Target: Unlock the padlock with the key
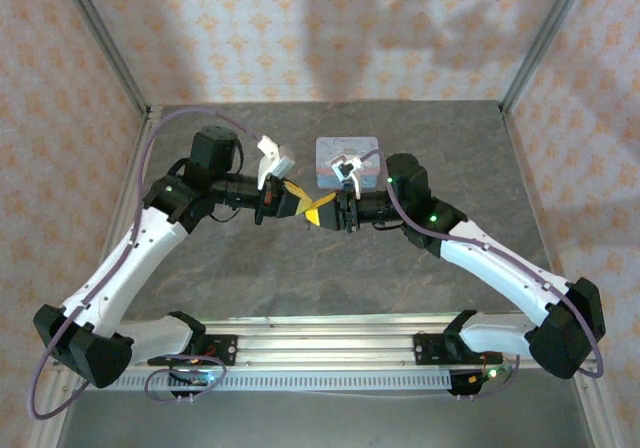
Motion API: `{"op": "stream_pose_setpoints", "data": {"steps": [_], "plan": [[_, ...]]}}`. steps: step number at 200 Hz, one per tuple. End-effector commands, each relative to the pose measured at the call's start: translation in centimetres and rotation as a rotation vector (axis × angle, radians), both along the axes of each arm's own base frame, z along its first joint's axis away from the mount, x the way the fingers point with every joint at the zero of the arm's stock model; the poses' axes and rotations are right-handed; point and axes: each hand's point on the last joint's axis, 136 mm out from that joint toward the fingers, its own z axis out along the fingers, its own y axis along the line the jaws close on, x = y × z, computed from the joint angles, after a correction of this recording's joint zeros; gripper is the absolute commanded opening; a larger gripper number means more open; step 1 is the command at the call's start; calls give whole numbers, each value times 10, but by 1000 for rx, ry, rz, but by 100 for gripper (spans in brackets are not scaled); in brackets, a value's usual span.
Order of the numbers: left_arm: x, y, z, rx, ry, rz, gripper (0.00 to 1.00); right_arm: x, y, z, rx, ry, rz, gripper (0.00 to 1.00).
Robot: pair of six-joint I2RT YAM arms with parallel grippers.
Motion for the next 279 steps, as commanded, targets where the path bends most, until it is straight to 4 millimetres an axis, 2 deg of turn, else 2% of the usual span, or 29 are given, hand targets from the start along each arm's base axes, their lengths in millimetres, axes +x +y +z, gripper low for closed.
{"op": "stream_pose_setpoints", "data": {"steps": [1, 30, 71, 84, 96, 121, 135, 159, 192, 242, 279], "plan": [[-6, 0, 10, -20, 2, -35, 0, -4, 1, 17, 52, -59, 26, 15], [-2, -1, 9, -21, 12, -26, 0, -10, 4, 23, 79, -61, 53, 0], [13, -1, 10, -38, 48, 43, 0, 1, 6, 27, 168, -47, -6, 0], [21, 2, 12, -52, 61, 89, 18, 7, 6, 23, 183, -39, -41, 0], [30, 8, 13, -57, 69, 154, 30, 13, 6, 19, 192, -29, -72, 0], [56, 32, 6, -74, 146, 349, 45, 27, 2, 11, 209, -10, -151, 0], [64, 42, 4, -146, 208, 405, 48, 35, -1, 8, 223, 0, -195, 0], [60, 41, -1, -227, 256, 411, 48, 42, -3, 6, 247, 11, -240, 0], [51, 39, -3, -314, 299, 389, 42, 44, 0, 7, 264, 26, -228, 0], [42, 28, -5, -334, 310, 350, 34, 43, 4, 8, 272, 40, -201, 0], [36, 15, -3, -324, 306, 308, 31, 42, 3, 9, 275, 41, -198, 0]]}}
